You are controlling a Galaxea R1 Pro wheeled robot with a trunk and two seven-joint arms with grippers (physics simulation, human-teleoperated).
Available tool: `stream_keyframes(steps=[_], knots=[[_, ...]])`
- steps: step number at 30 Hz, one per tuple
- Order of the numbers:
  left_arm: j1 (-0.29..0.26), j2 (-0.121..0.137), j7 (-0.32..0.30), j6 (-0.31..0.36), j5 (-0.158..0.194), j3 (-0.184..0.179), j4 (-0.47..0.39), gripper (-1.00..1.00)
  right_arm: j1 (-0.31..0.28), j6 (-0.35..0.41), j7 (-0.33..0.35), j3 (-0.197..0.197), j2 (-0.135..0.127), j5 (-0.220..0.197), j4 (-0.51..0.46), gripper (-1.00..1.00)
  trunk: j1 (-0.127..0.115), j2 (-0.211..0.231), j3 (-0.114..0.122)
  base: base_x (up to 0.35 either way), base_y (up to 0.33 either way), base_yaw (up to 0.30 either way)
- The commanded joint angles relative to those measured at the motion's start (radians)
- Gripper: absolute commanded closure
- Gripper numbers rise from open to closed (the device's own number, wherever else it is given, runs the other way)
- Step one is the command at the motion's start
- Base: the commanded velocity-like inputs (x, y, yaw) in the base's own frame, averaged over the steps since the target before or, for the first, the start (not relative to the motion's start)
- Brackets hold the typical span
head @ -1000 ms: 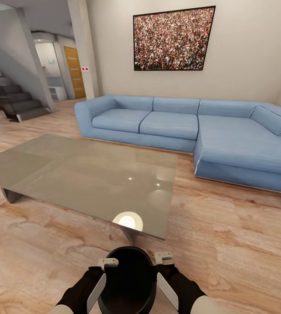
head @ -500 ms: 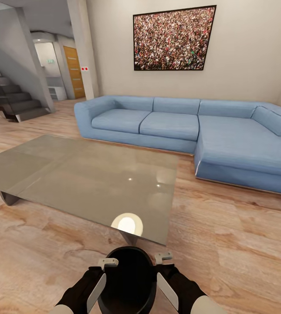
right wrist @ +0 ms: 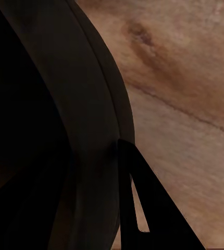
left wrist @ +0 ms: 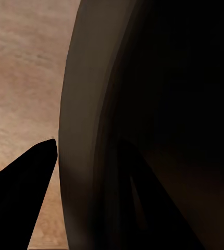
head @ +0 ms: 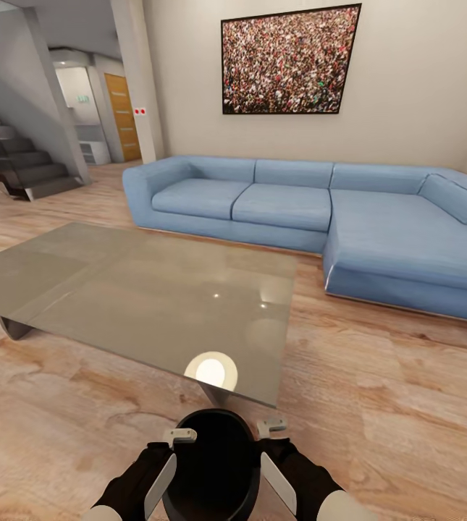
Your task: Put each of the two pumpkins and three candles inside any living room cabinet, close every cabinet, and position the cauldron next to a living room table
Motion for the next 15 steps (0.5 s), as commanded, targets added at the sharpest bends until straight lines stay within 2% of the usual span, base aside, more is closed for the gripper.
stream_keyframes(steps=[1, 10, 15], knots=[[-0.001, 0.005, 0.011, 0.004, 0.019, -0.01, 0.0, 1.0, -0.002, 0.001, -0.009, 0.014, 0.0, -0.005, -0.003, 1.0, 0.0, -0.001, -0.005, 0.0, 0.0, 0.0], [-0.001, 0.005, 0.011, 0.004, 0.019, -0.01, 0.0, 1.0, -0.002, 0.001, -0.01, 0.014, 0.0, -0.005, -0.003, 1.0, 0.004, -0.003, -0.04, 0.0, 0.0, 0.0], [-0.001, 0.005, 0.011, 0.004, 0.019, -0.01, 0.0, 1.0, -0.002, 0.001, -0.01, 0.014, 0.0, -0.005, -0.003, 1.0, 0.004, -0.003, -0.04, 0.0, 0.0, 0.0]])
